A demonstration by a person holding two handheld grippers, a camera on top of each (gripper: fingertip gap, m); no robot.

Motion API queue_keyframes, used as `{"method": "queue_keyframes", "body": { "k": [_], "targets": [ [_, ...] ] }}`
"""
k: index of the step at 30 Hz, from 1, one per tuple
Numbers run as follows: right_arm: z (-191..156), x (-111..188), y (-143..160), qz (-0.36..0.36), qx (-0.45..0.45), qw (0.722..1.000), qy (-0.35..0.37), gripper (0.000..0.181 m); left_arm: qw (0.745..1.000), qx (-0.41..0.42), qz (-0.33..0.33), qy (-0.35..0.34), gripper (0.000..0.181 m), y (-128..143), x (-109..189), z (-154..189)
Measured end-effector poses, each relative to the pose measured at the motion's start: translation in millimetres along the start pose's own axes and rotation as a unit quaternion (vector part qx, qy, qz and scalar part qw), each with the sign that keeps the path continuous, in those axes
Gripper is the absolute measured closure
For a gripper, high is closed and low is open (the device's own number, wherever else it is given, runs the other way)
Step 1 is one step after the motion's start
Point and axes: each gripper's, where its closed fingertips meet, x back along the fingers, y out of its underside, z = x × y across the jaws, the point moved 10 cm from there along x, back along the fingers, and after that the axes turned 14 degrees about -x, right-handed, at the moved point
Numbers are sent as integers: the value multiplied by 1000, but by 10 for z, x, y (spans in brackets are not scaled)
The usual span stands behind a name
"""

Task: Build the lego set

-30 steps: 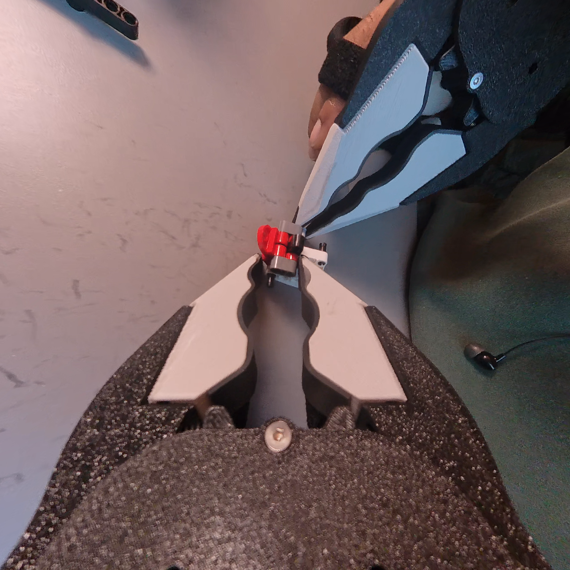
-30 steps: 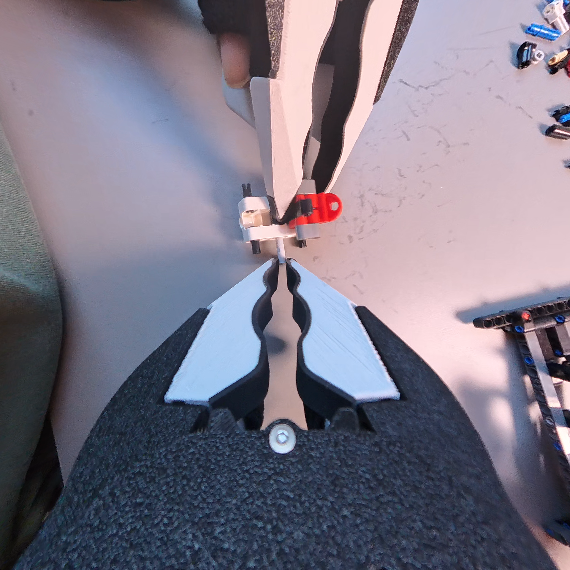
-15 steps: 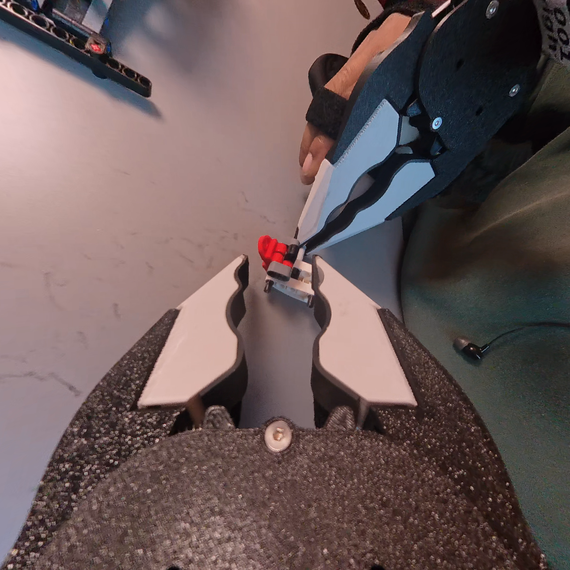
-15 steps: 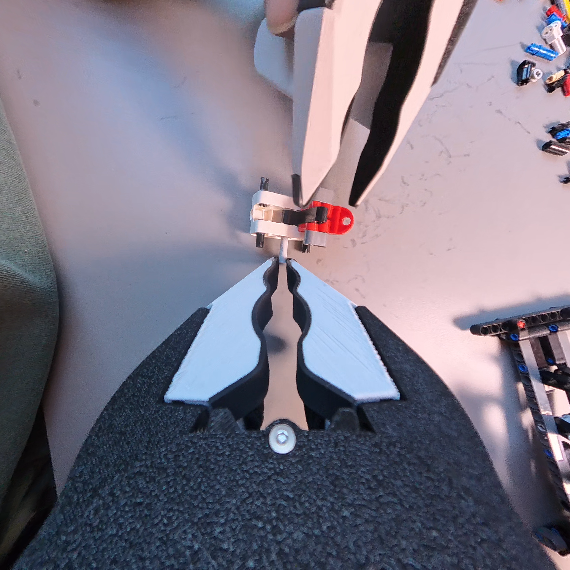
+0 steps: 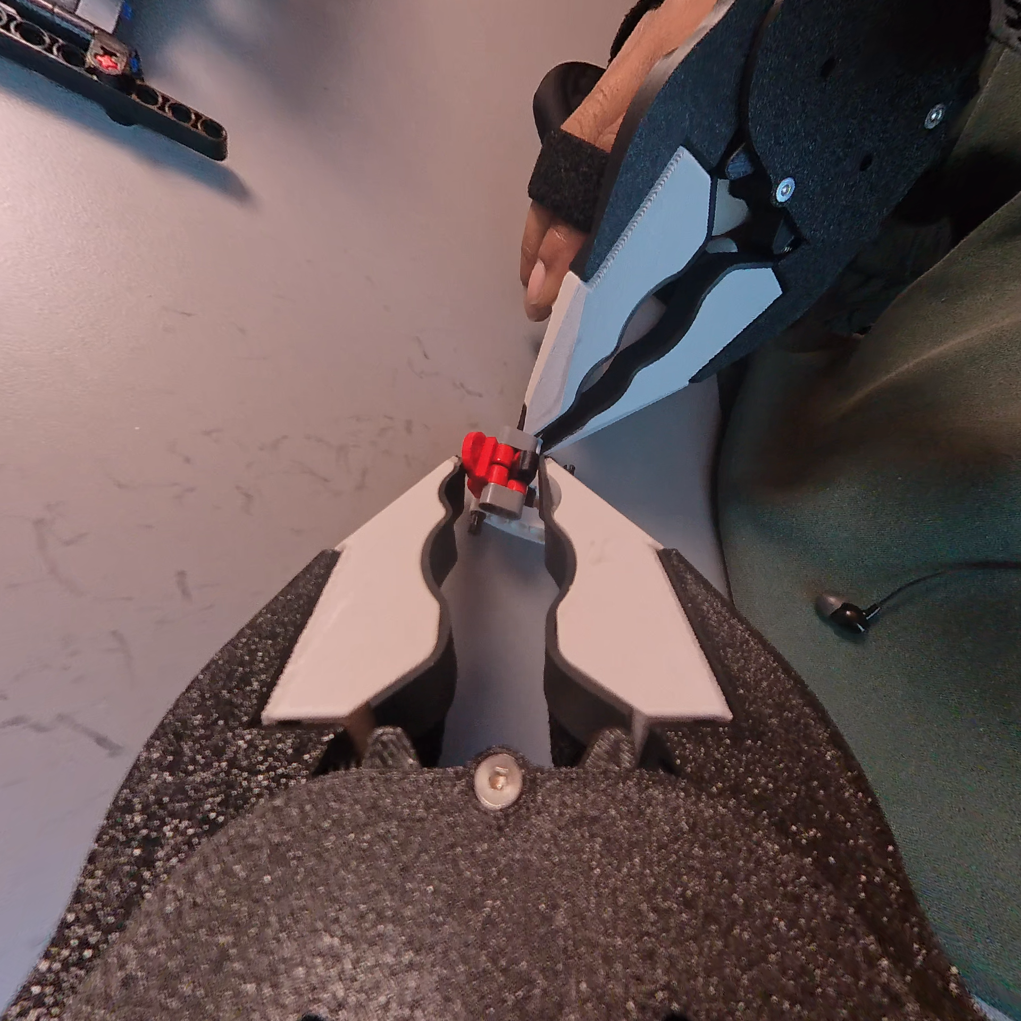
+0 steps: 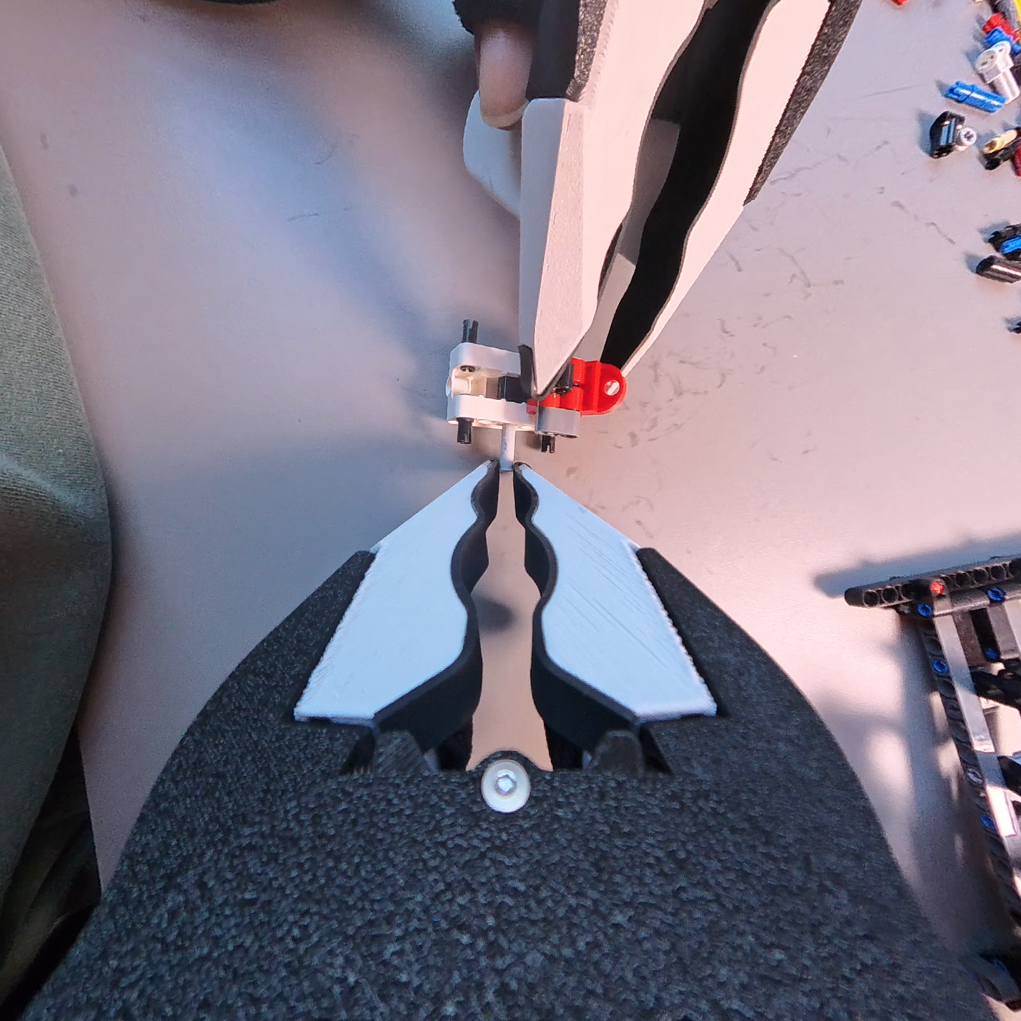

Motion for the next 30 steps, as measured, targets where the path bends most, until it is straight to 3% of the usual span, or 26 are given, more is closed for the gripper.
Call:
{"method": "queue_keyframes", "body": {
  "k": [22,30],
  "targets": [
    [-40,-25,-141,-57,8,998,4,177,994,94,17,57,156,120,44,-76],
    [-64,-25,-158,-66,-8,998,1,177,996,77,5,54,156,137,53,-1]
  ]
}}
